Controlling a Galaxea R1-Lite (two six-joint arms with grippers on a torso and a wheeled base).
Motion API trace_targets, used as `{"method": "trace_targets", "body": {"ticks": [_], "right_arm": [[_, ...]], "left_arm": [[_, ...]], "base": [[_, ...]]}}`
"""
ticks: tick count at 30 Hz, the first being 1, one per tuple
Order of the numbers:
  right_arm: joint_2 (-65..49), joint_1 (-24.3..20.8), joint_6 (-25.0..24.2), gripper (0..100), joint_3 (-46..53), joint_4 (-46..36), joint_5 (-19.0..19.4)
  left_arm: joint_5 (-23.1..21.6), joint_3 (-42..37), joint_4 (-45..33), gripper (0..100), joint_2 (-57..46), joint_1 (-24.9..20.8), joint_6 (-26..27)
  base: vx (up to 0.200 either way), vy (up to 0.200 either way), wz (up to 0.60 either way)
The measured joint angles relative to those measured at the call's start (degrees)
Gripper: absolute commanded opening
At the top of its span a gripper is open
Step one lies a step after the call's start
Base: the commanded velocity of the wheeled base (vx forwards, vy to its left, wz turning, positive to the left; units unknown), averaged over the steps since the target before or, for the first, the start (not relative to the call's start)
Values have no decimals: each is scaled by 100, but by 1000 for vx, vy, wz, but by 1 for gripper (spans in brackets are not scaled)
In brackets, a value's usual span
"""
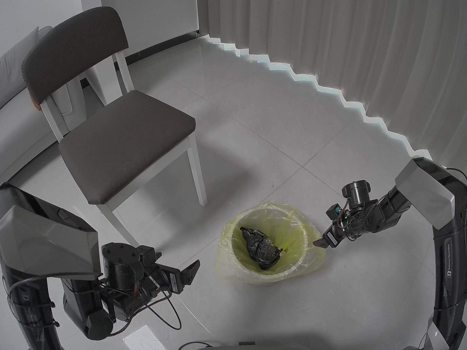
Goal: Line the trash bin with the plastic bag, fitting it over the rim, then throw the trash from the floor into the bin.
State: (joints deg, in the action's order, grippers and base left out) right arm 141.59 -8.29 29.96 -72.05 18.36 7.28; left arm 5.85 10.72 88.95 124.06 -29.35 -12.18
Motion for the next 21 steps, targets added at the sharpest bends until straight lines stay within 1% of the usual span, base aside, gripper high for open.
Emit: {"method": "trace_targets", "body": {"ticks": [2,7,12,21], "right_arm": [[127,0,13,100,-249,-141,-2],[435,-13,28,100,-1078,-1020,-4],[758,-11,38,100,-2147,-1849,-9],[1720,-22,33,100,-3930,-2720,-24]], "left_arm": [[6,46,2,100,38,11,0],[16,155,2,100,132,33,0],[20,315,2,100,240,52,2],[17,538,0,100,468,94,6]], "base": [[0,0,0],[0,0,0],[0,0,0],[0,0,0]]}}
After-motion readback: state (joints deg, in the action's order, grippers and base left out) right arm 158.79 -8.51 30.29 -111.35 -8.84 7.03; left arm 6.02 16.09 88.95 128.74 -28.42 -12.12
